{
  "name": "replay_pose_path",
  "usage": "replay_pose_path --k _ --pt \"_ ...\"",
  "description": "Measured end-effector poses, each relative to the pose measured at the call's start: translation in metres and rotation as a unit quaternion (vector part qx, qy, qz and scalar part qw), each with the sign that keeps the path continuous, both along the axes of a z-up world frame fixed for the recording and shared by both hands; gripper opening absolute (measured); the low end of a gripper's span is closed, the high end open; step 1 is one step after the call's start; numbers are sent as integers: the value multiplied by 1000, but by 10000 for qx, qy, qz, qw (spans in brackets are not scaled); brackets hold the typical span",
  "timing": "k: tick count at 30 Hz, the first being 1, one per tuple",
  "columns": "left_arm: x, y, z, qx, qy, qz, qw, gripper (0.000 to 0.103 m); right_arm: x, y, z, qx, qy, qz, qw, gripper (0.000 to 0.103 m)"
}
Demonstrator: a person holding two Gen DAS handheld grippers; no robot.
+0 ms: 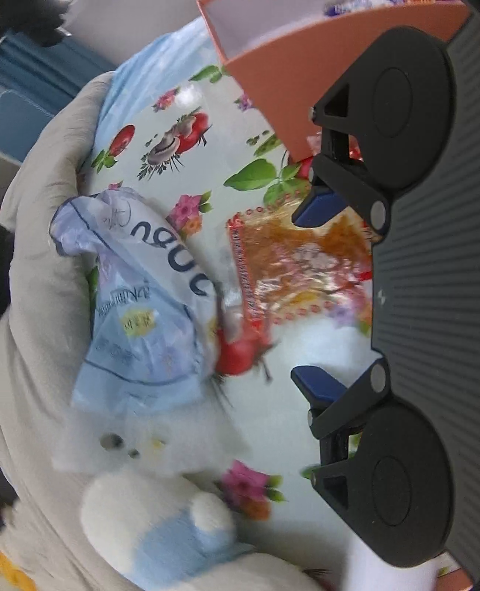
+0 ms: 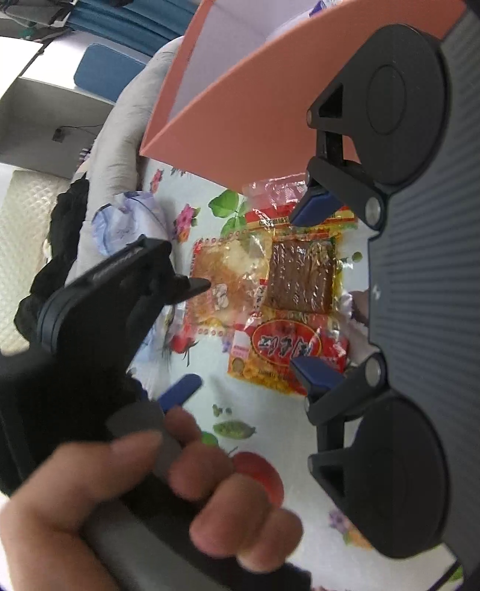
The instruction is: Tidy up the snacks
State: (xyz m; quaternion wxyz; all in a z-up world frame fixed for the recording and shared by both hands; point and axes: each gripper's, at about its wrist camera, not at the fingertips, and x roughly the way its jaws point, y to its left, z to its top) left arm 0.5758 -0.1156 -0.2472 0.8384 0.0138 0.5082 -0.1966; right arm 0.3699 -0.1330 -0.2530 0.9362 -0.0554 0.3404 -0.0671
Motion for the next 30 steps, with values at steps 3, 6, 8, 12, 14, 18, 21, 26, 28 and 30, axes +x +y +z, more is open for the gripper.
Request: replay_pose_path --k 3,6,8,12,14,18,21,26,28,30 --pt "8 -12 -5 145 -19 -109 9998 86 8 -7 -6 117 52 -125 9998 78" --pt "12 -26 -12 436 -43 -143 9989 86 16 -13 -11 259 175 -162 9994 79" --pt "13 -36 -18 800 -143 -185 9965 86 18 -16 -14 372 228 -157 9989 79" --pt "8 -47 -22 856 -248 -420 9951 84 20 -25 -14 748 345 -144 9965 79" --pt "7 -49 -22 877 -258 -422 9949 79 21 -28 -15 884 379 -114 9953 78" --pt "4 -50 -17 958 -273 -453 9940 59 20 -27 -14 891 362 -49 9954 66" --pt "1 -44 -13 893 -193 -367 9951 47 15 -29 -12 879 393 -16 9954 55" --pt "-14 -34 -9 851 -236 -185 9959 26 7 -33 -10 823 448 169 9955 54" --pt "-21 -26 -8 756 -151 -82 9970 24 1 -33 -10 791 486 255 9954 54" --pt "-33 -19 -8 735 -127 -37 9972 24 -8 -33 -8 788 560 372 9946 53"
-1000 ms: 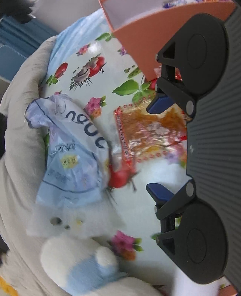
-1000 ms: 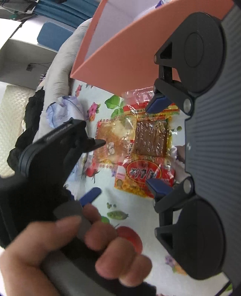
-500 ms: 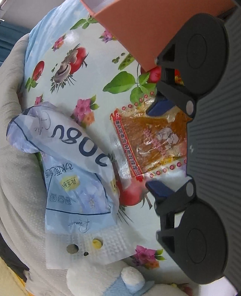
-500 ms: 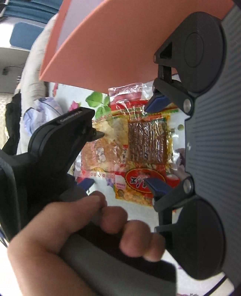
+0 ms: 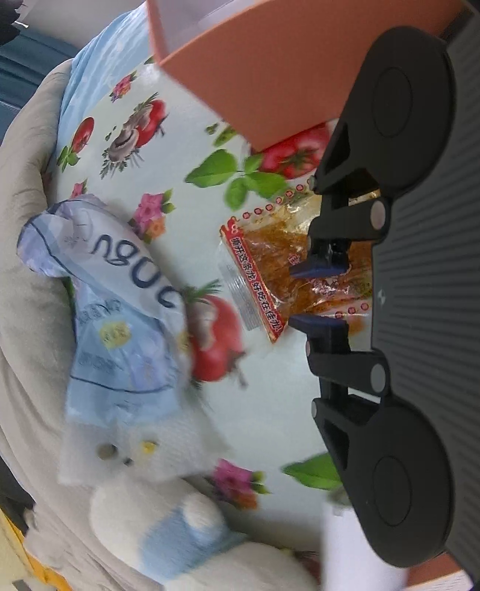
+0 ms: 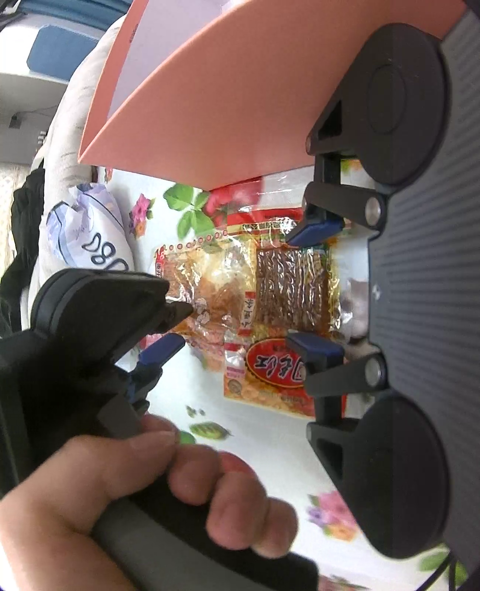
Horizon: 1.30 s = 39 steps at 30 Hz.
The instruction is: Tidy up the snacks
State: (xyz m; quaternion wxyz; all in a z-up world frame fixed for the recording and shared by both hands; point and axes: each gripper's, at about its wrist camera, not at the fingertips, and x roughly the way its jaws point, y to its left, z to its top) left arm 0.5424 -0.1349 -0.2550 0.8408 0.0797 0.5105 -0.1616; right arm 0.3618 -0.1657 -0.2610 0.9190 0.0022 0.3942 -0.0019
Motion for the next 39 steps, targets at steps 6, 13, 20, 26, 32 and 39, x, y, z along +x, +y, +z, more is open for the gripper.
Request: replay_pose_path --k 6,13,20,26,32,39 --pt "-52 22 2 -88 137 138 9998 22 -46 3 5 144 239 357 9990 53" --pt "-121 58 6 -182 143 320 9992 21 -109 11 9 69 377 964 9946 52" --pt "-172 87 8 -263 86 697 9972 20 -159 17 10 -122 360 1242 9915 52" --pt "-202 102 14 -228 35 891 9958 0 -181 10 15 -68 347 1188 9923 52" --pt "-235 121 13 -320 178 1152 9927 0 -197 0 20 88 284 1109 9934 51" --pt "-273 140 22 -584 117 1461 9875 0 -213 -11 14 238 200 1096 9935 52"
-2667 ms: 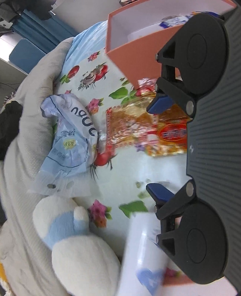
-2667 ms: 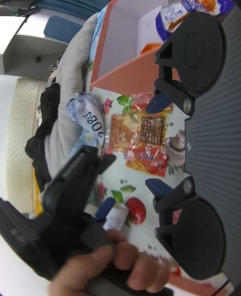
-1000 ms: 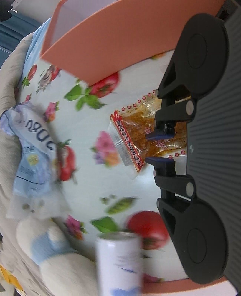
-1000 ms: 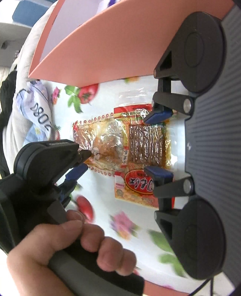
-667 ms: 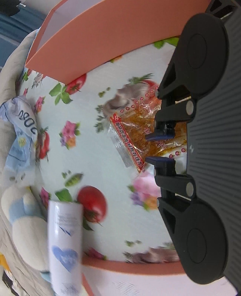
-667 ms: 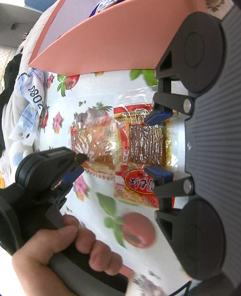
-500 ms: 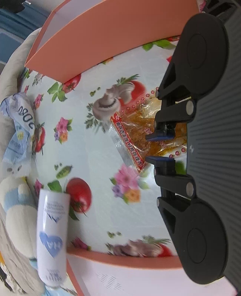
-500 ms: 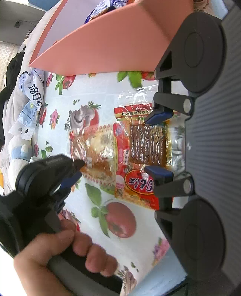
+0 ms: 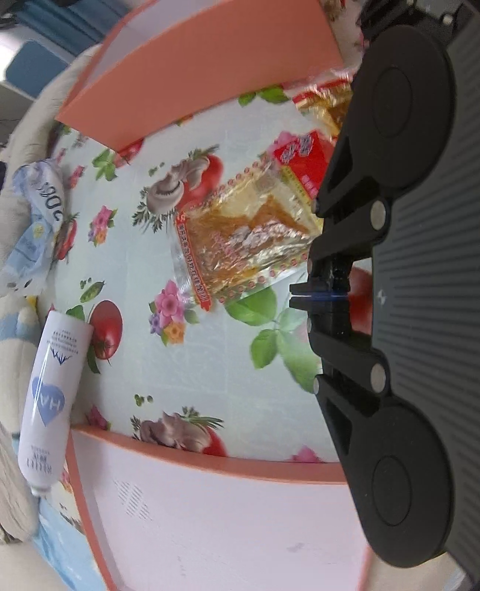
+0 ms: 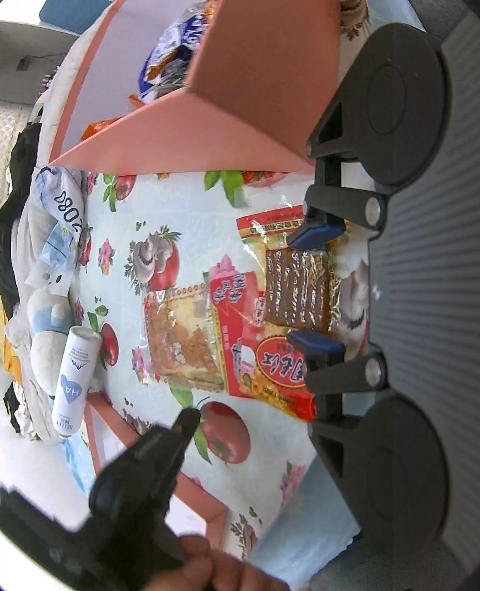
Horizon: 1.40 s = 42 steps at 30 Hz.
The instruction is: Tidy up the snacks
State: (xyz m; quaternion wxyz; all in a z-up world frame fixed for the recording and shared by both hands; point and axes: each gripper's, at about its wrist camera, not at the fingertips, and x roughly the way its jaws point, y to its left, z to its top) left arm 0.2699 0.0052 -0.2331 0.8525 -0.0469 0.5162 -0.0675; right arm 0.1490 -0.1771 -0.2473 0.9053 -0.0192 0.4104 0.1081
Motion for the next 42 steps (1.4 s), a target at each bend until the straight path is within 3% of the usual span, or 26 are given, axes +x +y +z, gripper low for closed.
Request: replay_pose_path --k 3,5,6,8,9,11,12,13,16,18,24,29,33,38,42 --pt "-10 3 5 -124 -95 40 9999 1 -3 -2 -2 64 -77 -11 9999 54" --pt "-13 4 8 -190 -138 68 9997 1 -4 -3 -3 112 -142 -22 9998 66" --pt "-14 4 9 -246 -154 87 9995 1 -5 -3 -3 109 -197 -26 9997 78" --pt "-14 3 11 -337 -187 106 9992 6 -7 -2 -5 93 -297 28 9995 82" --pt "-14 3 12 -380 -193 141 9990 14 -7 -1 -8 101 -291 77 9995 82" --pt "-12 2 13 -435 -182 266 9985 42 -7 0 -15 107 -214 164 9996 81" --pt "-11 1 14 -446 -219 319 9983 62 -8 1 -16 73 -254 209 9994 82" --pt "-10 0 15 -453 -280 358 9979 71 -10 2 -17 11 -290 255 9993 81" --pt "-4 -2 14 -513 -302 412 9974 82 -12 5 -18 -80 -331 388 9987 69" --pt "5 -5 8 -583 -206 462 9970 83 -11 5 -17 -145 -339 376 9986 61" --pt "30 -25 -10 -602 81 484 9970 85 -9 4 -14 -143 -282 437 9985 55" --pt "48 -55 -19 84 33 143 9999 85 -9 3 -9 -82 -243 385 9989 54" --pt "52 -74 -31 713 15 -188 9973 85 -13 3 -8 -132 -245 400 9988 54" --pt "50 -72 -29 744 1 -231 9970 73 -12 -2 -4 -115 -249 326 9991 54" --pt "45 -75 -26 750 -28 -303 9967 51 -11 -5 0 -55 -232 288 9993 53"
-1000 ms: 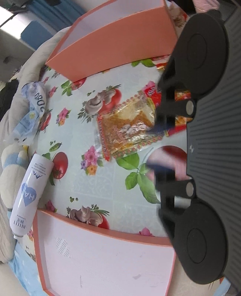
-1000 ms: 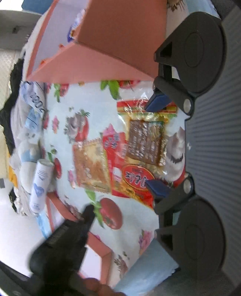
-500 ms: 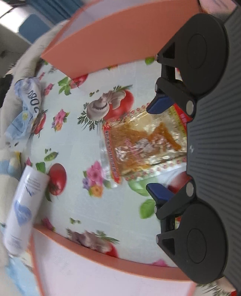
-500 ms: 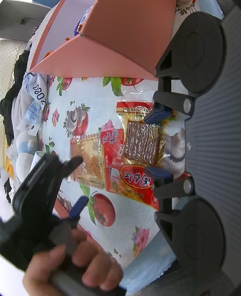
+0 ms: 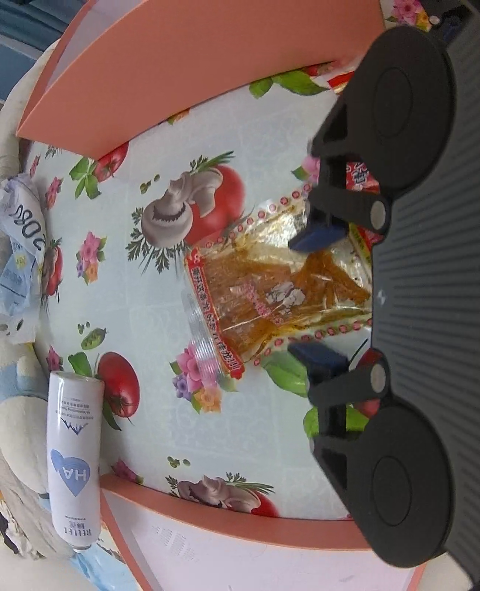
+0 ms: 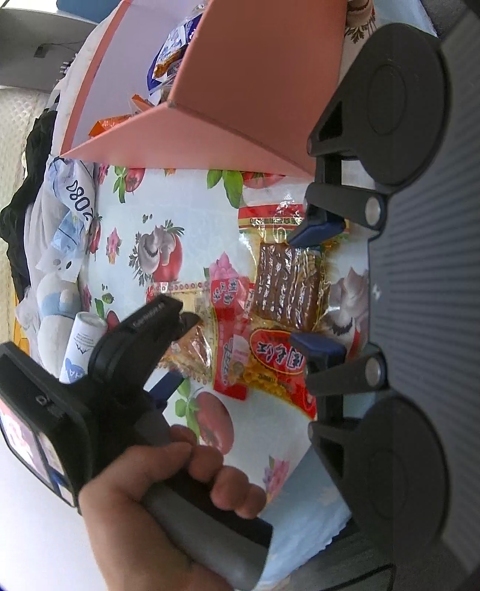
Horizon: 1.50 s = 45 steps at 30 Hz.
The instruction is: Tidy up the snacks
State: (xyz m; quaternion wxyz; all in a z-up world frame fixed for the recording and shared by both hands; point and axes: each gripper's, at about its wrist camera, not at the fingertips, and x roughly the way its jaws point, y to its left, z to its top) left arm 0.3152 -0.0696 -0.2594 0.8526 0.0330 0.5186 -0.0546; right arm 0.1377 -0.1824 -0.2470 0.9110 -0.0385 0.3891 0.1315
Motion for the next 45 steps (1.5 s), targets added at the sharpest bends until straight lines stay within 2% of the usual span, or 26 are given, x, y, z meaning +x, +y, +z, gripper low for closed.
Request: replay_pose_path --k 3,10,21,30,36,45 --pt "-3 -4 1 36 -52 -70 10000 41 0 -1 2 -35 -19 -21 10000 53" --pt "-5 13 11 -68 -53 105 9999 27 -4 -9 10 179 36 -91 9998 53" --pt "-27 68 42 -26 -440 461 9980 26 -11 -16 37 536 -142 -229 9982 53" --pt "-67 96 68 -467 -620 695 9946 26 -7 -10 53 578 -272 -262 9976 53" --pt "-84 101 92 -572 -784 638 9932 26 -5 -11 74 629 -448 -357 9964 53" --pt "-92 83 141 -653 -1126 366 9908 26 -4 -28 125 763 -874 -573 9916 53"
